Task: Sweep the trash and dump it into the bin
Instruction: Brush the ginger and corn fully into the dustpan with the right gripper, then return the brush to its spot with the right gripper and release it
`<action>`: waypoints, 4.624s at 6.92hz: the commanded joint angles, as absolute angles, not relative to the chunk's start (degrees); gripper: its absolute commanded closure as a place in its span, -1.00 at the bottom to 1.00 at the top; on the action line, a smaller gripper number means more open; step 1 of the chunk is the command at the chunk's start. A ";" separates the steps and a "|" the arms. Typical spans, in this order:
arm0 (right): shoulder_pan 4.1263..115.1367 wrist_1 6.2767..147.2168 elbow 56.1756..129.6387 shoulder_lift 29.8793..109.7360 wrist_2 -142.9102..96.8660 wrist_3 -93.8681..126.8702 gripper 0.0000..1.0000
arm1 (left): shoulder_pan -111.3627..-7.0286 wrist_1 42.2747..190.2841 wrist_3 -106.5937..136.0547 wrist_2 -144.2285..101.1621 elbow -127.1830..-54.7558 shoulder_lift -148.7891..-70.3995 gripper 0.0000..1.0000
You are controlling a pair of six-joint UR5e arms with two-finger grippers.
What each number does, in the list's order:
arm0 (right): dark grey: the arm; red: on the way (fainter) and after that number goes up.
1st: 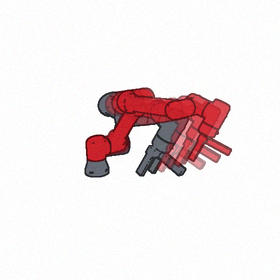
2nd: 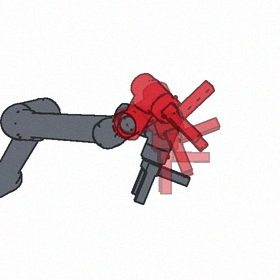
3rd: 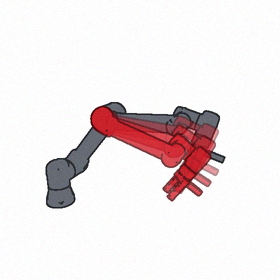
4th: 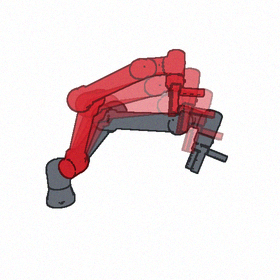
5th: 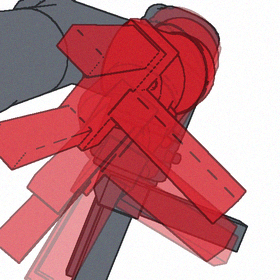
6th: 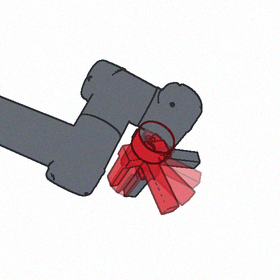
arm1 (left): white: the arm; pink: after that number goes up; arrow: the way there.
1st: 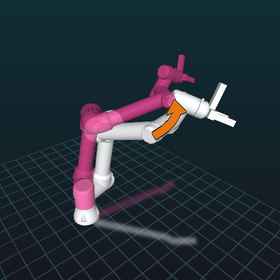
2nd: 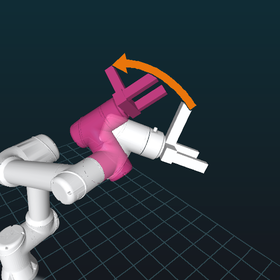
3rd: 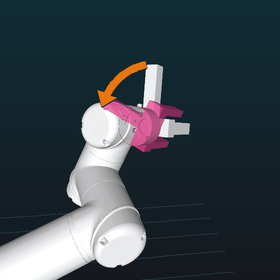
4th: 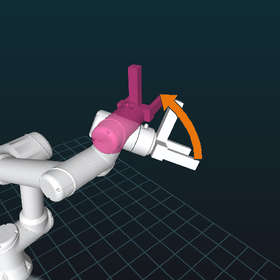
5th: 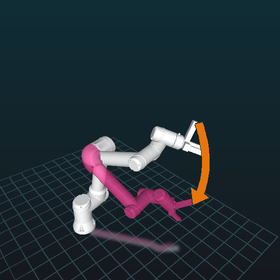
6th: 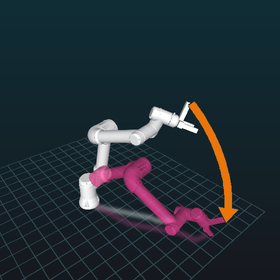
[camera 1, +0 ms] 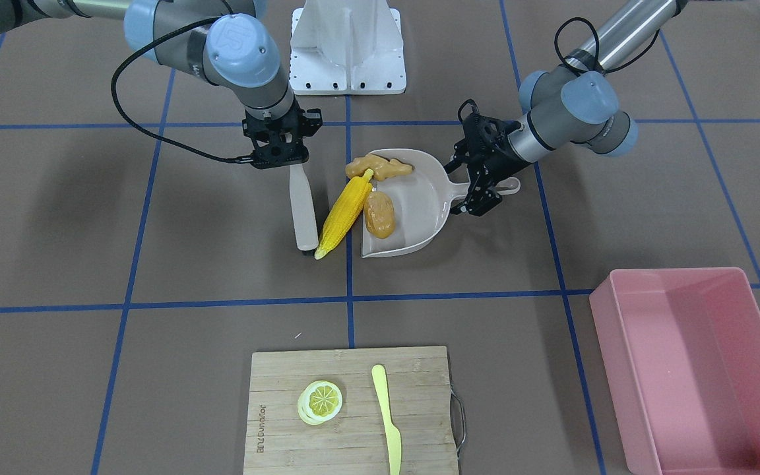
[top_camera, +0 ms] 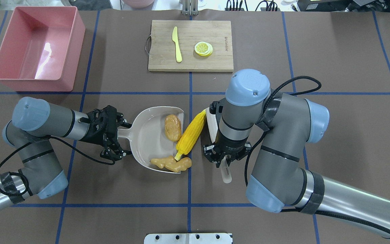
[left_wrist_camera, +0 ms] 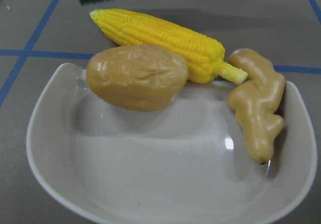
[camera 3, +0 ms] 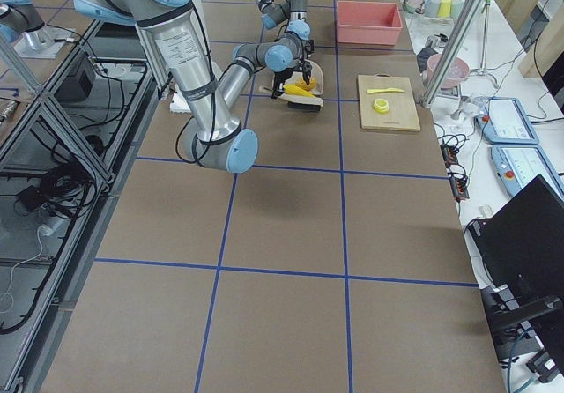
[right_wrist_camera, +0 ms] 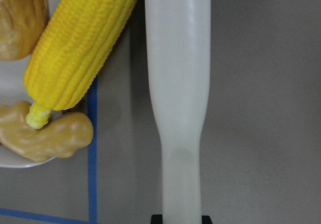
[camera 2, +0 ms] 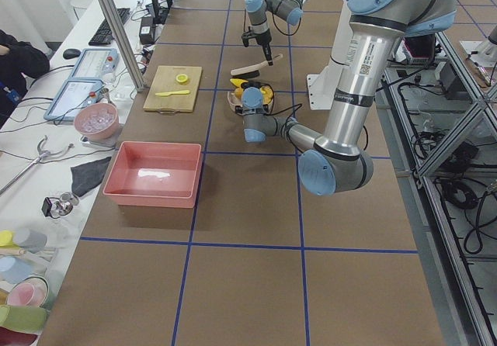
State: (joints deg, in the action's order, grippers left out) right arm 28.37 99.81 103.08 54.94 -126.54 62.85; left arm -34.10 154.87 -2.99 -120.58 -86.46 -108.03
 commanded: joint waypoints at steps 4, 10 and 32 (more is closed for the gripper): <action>24.26 94.84 97.47 47.64 -125.16 72.76 1.00 | -34.10 154.60 -2.99 -120.59 -86.66 -108.02 -0.96; 25.12 94.92 99.31 45.96 -127.86 75.94 1.00 | -34.10 154.51 -2.99 -120.50 -86.75 -108.11 -0.96; 40.94 109.51 121.10 75.55 -127.98 57.66 1.00 | -34.37 154.16 -1.93 -120.50 -87.01 -108.02 -0.97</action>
